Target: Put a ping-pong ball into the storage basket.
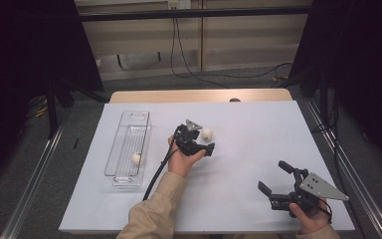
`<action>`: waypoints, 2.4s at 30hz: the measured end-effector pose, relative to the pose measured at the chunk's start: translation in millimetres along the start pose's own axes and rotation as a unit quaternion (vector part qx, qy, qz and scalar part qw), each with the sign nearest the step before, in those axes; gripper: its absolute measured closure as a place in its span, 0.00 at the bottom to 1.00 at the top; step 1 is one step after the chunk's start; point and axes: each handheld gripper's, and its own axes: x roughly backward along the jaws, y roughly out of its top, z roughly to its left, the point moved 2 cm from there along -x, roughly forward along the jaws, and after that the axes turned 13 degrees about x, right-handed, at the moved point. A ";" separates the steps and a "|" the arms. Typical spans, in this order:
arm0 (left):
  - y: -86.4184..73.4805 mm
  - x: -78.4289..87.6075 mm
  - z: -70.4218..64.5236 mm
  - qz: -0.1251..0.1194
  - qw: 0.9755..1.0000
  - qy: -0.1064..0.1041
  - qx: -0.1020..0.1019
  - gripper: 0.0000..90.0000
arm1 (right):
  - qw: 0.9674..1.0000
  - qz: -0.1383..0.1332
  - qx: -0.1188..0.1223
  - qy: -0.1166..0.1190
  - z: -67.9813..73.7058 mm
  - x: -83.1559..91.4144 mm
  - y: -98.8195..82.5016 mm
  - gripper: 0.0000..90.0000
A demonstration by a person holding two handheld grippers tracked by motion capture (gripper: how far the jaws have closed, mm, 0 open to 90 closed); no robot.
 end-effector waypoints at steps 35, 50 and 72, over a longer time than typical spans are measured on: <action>5.3 -9.1 -2.0 -0.001 1.000 0.001 -0.005 0.13 | 1.000 0.001 -0.001 0.000 -0.2 -0.1 -0.2 0.03; 7.0 -12.0 -1.2 -0.001 1.000 0.003 -0.009 0.13 | 1.000 0.000 -0.001 0.001 -0.1 -0.4 -0.2 0.03; 8.4 -17.7 0.0 -0.001 1.000 0.007 -0.009 0.14 | 1.000 0.000 -0.002 0.000 -0.4 -0.3 -0.4 0.03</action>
